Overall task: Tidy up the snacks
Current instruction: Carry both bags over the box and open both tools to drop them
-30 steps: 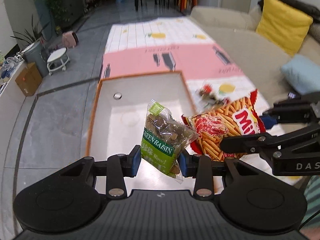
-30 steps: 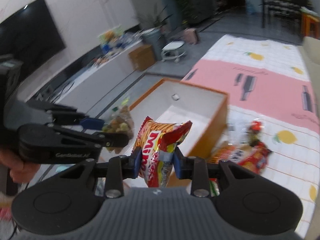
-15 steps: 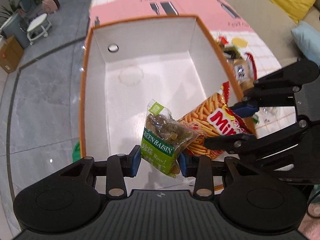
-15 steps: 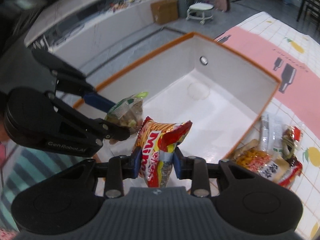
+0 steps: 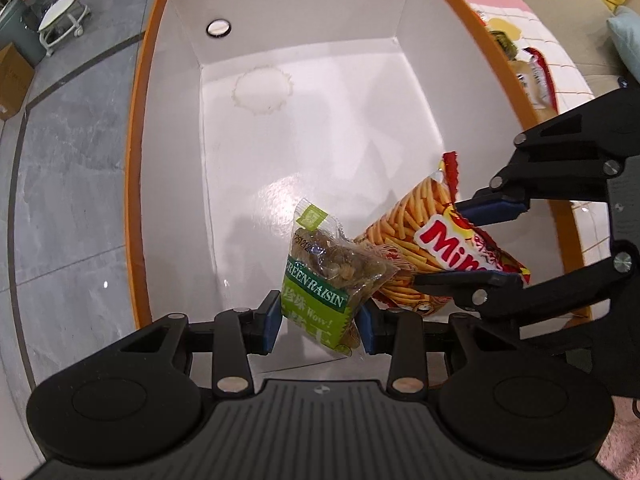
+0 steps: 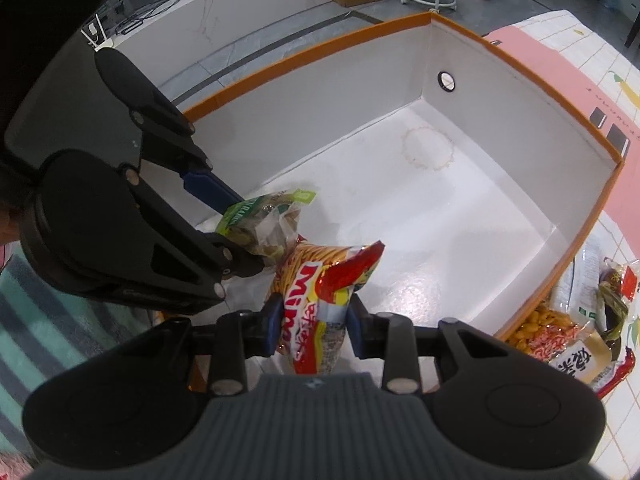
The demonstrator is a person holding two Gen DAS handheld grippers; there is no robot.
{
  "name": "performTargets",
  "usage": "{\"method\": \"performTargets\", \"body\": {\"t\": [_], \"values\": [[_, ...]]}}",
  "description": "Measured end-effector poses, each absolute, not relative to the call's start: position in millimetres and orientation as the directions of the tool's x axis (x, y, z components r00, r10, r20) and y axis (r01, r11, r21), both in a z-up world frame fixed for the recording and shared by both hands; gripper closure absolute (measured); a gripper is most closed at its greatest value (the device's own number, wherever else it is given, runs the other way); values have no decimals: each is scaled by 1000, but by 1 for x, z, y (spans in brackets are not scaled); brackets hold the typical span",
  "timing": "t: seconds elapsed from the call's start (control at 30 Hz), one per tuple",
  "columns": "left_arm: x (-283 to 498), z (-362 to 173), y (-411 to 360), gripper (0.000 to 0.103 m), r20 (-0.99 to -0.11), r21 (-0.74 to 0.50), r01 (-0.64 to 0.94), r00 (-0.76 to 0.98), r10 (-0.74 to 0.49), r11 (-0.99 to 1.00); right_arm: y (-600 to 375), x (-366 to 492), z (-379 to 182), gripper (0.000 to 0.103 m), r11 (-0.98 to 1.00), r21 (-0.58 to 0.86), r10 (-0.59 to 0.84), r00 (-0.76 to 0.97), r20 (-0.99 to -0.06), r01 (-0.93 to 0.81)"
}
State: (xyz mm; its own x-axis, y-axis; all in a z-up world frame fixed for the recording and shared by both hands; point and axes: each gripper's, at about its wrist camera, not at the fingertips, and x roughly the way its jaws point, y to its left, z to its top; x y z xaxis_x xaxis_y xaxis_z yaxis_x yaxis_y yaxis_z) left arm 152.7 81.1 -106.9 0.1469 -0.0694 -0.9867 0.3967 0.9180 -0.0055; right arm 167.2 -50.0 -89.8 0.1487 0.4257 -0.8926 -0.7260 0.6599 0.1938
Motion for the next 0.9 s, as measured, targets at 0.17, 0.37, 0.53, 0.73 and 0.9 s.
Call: {"method": "performTargets", "body": {"t": [0.17, 0.37, 0.53, 0.73, 0.9], "values": [[152, -110, 79, 60, -990, -2, 389, 130, -57, 921, -46, 168, -93, 71, 654, 175, 406, 147, -902, -736], [157, -113, 75, 61, -990, 8, 395, 135, -49, 919, -44, 165, -91, 69, 651, 154, 391, 155, -907, -743], [154, -104, 74, 59, -986, 19, 398, 159, -49, 917, -45, 165, -84, 55, 655, 127, 388, 187, -903, -745], [147, -87, 75, 44, -976, 21, 379, 210, -64, 925, -52, 160, -71, 41, 668, 59, 363, 256, -896, -742], [138, -69, 72, 40, -962, 25, 383, 260, -82, 923, -62, 152, -59, 37, 680, -14, 337, 330, -882, -733]]}}
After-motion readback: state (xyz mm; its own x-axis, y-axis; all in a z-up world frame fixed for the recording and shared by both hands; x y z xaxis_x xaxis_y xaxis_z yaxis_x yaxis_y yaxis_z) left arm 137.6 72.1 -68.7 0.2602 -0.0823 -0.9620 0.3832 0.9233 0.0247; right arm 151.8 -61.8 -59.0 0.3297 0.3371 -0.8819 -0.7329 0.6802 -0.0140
